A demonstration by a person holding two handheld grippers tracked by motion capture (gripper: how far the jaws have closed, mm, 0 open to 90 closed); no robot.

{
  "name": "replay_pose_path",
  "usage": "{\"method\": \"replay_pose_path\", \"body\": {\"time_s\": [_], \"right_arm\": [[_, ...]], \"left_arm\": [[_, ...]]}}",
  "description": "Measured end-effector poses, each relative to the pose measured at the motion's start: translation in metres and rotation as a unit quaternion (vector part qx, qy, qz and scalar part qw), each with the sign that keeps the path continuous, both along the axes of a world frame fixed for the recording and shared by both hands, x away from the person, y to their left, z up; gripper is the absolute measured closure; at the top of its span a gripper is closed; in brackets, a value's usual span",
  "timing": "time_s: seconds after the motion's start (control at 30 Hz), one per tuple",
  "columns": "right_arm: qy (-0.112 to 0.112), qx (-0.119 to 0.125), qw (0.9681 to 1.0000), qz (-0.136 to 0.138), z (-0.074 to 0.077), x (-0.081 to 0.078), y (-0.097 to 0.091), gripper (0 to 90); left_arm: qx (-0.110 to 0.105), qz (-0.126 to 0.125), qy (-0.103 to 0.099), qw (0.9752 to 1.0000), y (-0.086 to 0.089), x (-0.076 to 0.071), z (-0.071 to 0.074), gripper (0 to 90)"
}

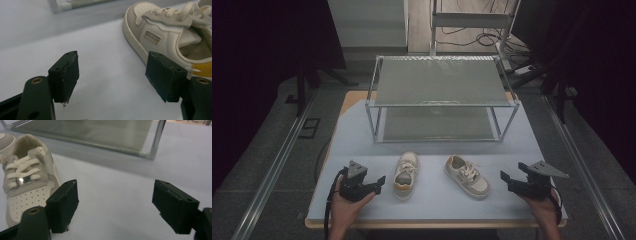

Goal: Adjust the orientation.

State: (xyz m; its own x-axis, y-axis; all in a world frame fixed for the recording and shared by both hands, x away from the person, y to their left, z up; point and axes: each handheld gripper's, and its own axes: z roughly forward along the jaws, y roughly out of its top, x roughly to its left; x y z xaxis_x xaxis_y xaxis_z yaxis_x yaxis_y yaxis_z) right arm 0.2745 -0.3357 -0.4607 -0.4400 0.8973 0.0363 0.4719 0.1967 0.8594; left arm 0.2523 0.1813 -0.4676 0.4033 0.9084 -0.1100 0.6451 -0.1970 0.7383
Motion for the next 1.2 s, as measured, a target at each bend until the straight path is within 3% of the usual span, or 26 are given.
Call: {"method": "replay_pose_path", "body": {"time_s": [0.27, 0.4, 0.5, 0.57, 0.63, 0.67, 0.73, 0.87, 1.2], "right_arm": [[-0.002, 0.033, 0.9989, 0.034, 0.009, -0.01, 0.01, 35.4], [-0.008, 0.028, 0.998, 0.055, 0.017, -0.013, 0.018, 39.9], [-0.013, 0.041, 0.9962, 0.075, 0.024, -0.017, 0.028, 45.3], [-0.013, 0.045, 0.9946, 0.093, 0.025, -0.018, 0.037, 49.7], [-0.007, 0.042, 0.992, 0.119, 0.023, -0.018, 0.051, 60.6], [-0.007, 0.042, 0.992, 0.119, 0.023, -0.018, 0.051, 60.6], [-0.001, 0.047, 0.9878, 0.148, 0.019, -0.018, 0.066, 73.3], [0.005, 0.048, 0.9828, 0.178, 0.015, -0.018, 0.088, 85.2], [0.01, 0.031, 0.9745, 0.222, 0.01, -0.017, 0.134, 89.3]], "left_arm": [[0.02, -0.009, 0.008, 0.9997, -0.009, -0.004, -0.005, 27.6], [0.013, -0.022, -0.001, 0.9997, -0.011, -0.008, 0.002, 27.7], [0.002, -0.024, -0.007, 0.9997, -0.01, -0.01, 0.005, 28.3], [0.0, -0.025, -0.005, 0.9997, -0.009, -0.009, 0.004, 28.3], [-0.002, -0.022, -0.003, 0.9997, -0.008, -0.008, 0.003, 28.3], [-0.002, -0.022, -0.003, 0.9997, -0.008, -0.008, 0.003, 28.3], [-0.002, -0.022, 0.0, 0.9998, -0.009, -0.008, 0.002, 28.3], [-0.01, -0.025, 0.004, 0.9996, -0.012, -0.008, 0.001, 28.1], [-0.013, -0.021, 0.007, 0.9997, -0.011, -0.007, 0.0, 27.2]]}}
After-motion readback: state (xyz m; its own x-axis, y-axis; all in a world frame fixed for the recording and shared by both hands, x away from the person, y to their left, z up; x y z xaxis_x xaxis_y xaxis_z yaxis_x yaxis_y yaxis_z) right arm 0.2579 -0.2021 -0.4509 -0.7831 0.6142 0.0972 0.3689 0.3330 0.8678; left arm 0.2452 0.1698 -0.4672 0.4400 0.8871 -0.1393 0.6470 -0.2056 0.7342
